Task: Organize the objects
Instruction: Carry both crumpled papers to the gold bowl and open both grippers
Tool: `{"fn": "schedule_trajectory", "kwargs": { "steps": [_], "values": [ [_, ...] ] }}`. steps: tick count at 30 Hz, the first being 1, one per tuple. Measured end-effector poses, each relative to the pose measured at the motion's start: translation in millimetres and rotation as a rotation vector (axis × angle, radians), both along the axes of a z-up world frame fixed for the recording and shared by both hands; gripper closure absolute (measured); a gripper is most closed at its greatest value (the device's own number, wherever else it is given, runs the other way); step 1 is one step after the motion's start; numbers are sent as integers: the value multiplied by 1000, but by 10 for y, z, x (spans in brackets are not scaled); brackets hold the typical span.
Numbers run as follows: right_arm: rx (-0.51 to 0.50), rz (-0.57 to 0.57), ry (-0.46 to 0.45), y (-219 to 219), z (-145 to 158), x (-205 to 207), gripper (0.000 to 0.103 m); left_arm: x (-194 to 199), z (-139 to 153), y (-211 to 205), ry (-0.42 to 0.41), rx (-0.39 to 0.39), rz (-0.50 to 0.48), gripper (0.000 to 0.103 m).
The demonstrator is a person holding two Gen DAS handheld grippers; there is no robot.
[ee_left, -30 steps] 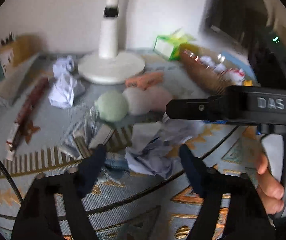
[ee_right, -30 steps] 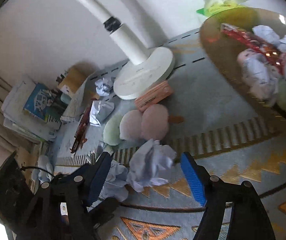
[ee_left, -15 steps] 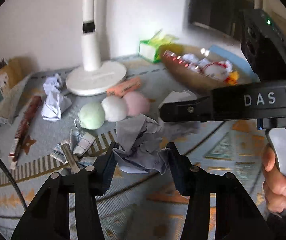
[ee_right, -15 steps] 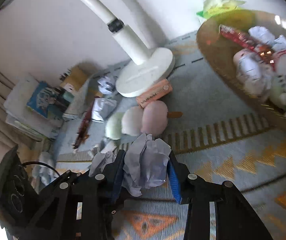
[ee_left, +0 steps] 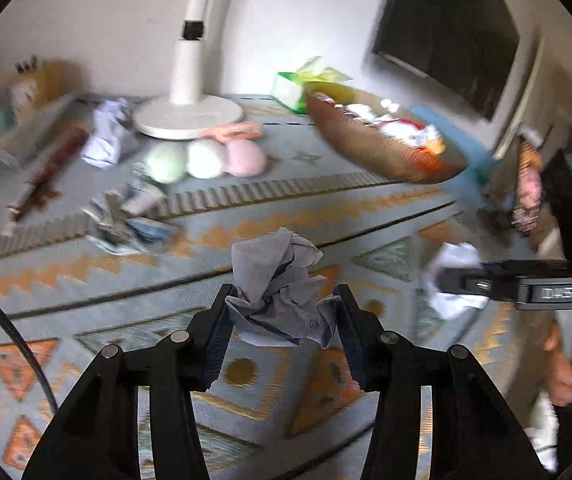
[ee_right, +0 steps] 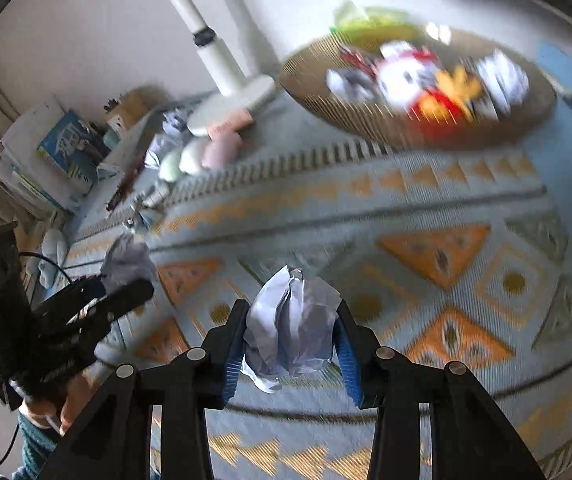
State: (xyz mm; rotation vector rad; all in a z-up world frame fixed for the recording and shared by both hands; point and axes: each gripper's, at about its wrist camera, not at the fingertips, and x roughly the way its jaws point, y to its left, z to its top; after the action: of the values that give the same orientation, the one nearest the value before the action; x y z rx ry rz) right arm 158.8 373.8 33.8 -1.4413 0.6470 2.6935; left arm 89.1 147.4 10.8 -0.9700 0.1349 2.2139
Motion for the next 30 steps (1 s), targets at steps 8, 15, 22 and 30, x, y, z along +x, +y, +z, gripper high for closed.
{"fn": "schedule_trajectory", "kwargs": {
  "steps": [8, 15, 22, 30],
  "values": [
    [-90, -55, 55, 180, -55, 173, 24, 94, -28, 108, 58, -81, -6, 56],
    [-75, -59, 78, 103, -64, 174, 24, 93, -43, 110, 59, -101, 16, 56],
    [-26, -51, 96, 21, -55, 183, 60, 74, 7, 143, 45, -94, 19, 56],
    [69, -78, 262, 317, 654, 238, 60, -56, 800, 589, 93, 58, -133, 56]
  ]
}}
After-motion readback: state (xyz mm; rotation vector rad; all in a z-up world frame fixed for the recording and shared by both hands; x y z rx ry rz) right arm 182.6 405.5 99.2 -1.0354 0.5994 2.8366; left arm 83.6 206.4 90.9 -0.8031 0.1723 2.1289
